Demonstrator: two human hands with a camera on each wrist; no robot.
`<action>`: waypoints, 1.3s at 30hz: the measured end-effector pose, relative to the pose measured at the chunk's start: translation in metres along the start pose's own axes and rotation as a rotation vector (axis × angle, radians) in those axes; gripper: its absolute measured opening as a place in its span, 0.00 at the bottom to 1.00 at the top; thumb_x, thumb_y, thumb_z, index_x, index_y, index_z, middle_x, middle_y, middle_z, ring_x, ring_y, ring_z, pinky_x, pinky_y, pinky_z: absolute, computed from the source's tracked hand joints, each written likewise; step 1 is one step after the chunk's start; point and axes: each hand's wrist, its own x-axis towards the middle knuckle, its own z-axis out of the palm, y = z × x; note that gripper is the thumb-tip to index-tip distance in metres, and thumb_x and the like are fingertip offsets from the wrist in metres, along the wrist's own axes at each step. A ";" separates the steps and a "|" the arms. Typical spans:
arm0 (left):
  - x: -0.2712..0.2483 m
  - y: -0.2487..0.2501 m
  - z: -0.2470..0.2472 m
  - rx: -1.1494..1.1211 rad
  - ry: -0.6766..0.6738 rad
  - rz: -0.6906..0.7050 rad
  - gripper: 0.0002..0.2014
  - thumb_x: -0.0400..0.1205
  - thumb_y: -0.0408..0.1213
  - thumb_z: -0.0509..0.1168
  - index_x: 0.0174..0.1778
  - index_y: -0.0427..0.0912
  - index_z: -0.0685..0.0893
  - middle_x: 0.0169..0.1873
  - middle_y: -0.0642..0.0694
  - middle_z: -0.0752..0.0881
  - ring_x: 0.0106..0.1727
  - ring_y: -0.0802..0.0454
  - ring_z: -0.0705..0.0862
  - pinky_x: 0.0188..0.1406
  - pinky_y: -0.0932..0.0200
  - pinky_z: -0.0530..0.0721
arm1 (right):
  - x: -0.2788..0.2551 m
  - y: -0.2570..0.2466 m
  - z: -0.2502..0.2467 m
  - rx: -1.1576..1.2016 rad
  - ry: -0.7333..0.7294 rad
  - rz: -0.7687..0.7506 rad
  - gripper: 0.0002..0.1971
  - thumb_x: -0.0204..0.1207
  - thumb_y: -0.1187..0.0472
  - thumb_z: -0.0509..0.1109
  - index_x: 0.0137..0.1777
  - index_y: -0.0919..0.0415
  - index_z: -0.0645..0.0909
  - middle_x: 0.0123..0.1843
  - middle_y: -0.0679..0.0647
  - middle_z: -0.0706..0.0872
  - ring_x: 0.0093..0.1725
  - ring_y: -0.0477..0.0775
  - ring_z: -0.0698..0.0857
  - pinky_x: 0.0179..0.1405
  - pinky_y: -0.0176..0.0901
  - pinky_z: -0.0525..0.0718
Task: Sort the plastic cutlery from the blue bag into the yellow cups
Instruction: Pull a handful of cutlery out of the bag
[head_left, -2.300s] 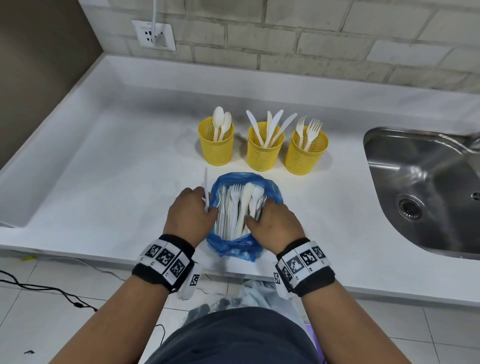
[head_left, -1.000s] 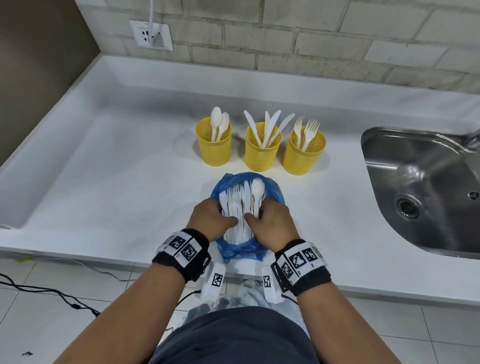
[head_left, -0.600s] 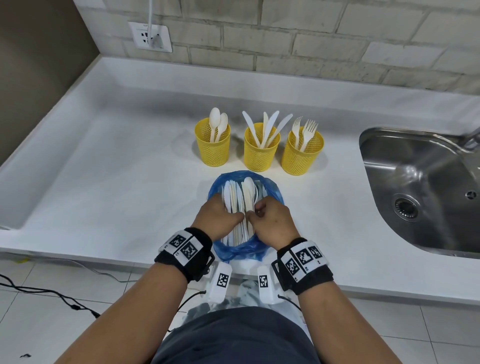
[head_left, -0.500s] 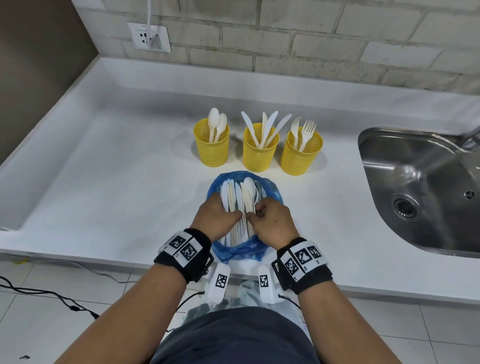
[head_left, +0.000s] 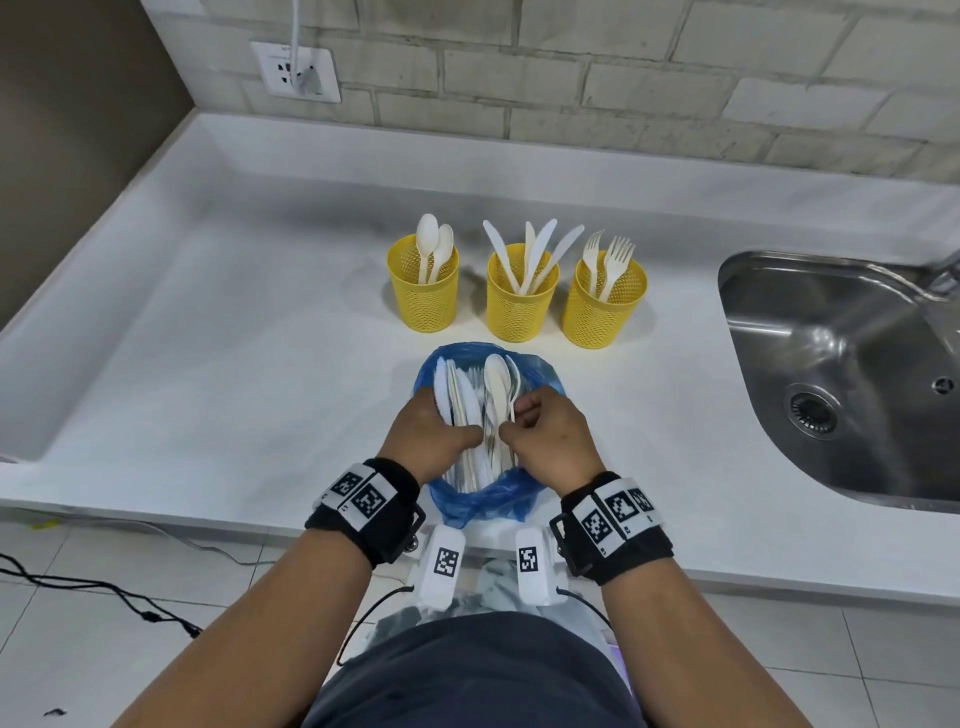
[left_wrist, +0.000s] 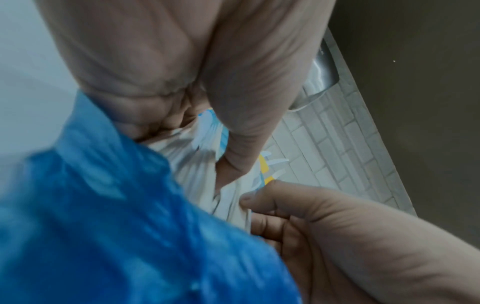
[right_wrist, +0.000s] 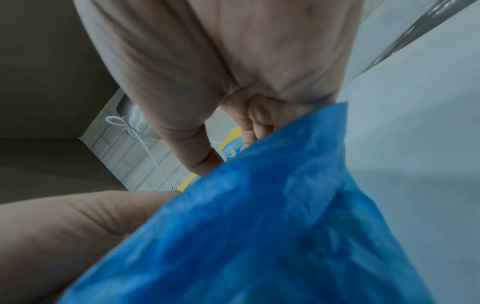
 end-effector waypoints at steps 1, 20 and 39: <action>0.000 0.000 0.000 -0.023 0.011 -0.014 0.11 0.76 0.30 0.76 0.50 0.45 0.84 0.41 0.52 0.87 0.42 0.55 0.85 0.33 0.66 0.78 | 0.000 0.001 0.000 0.025 0.015 0.002 0.11 0.75 0.62 0.76 0.54 0.59 0.79 0.40 0.46 0.82 0.42 0.48 0.82 0.41 0.37 0.77; -0.002 0.002 0.009 -0.414 -0.069 0.017 0.17 0.80 0.22 0.72 0.52 0.52 0.89 0.48 0.48 0.94 0.46 0.58 0.93 0.48 0.62 0.89 | 0.004 0.004 0.003 0.073 0.000 -0.112 0.07 0.80 0.64 0.72 0.53 0.55 0.79 0.45 0.46 0.86 0.45 0.47 0.85 0.46 0.39 0.80; 0.001 -0.002 0.014 -0.696 -0.165 0.001 0.15 0.82 0.25 0.73 0.65 0.37 0.89 0.57 0.42 0.94 0.58 0.48 0.92 0.55 0.59 0.89 | 0.002 0.004 0.006 0.013 0.061 -0.150 0.12 0.77 0.70 0.68 0.32 0.63 0.76 0.27 0.47 0.75 0.29 0.44 0.73 0.32 0.40 0.70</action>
